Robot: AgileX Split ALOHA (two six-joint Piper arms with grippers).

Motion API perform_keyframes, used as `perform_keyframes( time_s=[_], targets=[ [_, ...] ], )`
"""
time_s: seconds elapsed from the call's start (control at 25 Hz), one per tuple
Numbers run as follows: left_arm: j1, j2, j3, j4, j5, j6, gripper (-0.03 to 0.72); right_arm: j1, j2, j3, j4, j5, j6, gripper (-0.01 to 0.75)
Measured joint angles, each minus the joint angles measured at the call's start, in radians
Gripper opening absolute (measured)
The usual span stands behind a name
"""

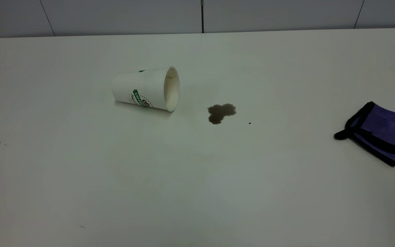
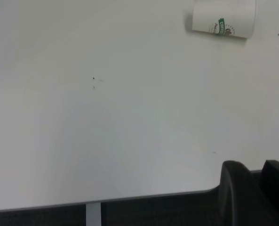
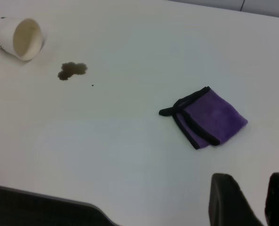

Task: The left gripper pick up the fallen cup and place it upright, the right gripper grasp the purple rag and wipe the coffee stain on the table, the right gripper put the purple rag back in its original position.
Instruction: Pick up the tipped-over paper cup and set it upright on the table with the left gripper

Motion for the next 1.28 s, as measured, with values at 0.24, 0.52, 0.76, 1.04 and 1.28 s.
perform_keyframes(
  time_s=[0.24, 0.52, 0.76, 1.04, 1.28],
  targets=[
    [0.0, 0.0, 0.0, 0.0, 0.0, 0.0, 0.136, 0.0, 0.0, 0.0, 0.0, 0.0, 0.0, 0.239],
    [0.0, 0.0, 0.0, 0.0, 0.0, 0.0, 0.136, 0.0, 0.0, 0.0, 0.0, 0.0, 0.0, 0.239],
    [0.0, 0.0, 0.0, 0.0, 0.0, 0.0, 0.136, 0.0, 0.0, 0.0, 0.0, 0.0, 0.0, 0.239],
    [0.0, 0.0, 0.0, -0.002, 0.0, 0.0, 0.142, 0.0, 0.0, 0.0, 0.0, 0.0, 0.0, 0.239],
    [0.0, 0.0, 0.0, -0.069, -0.005, 0.0, 0.148, 0.0, 0.0, 0.0, 0.0, 0.0, 0.0, 0.239]
  ],
)
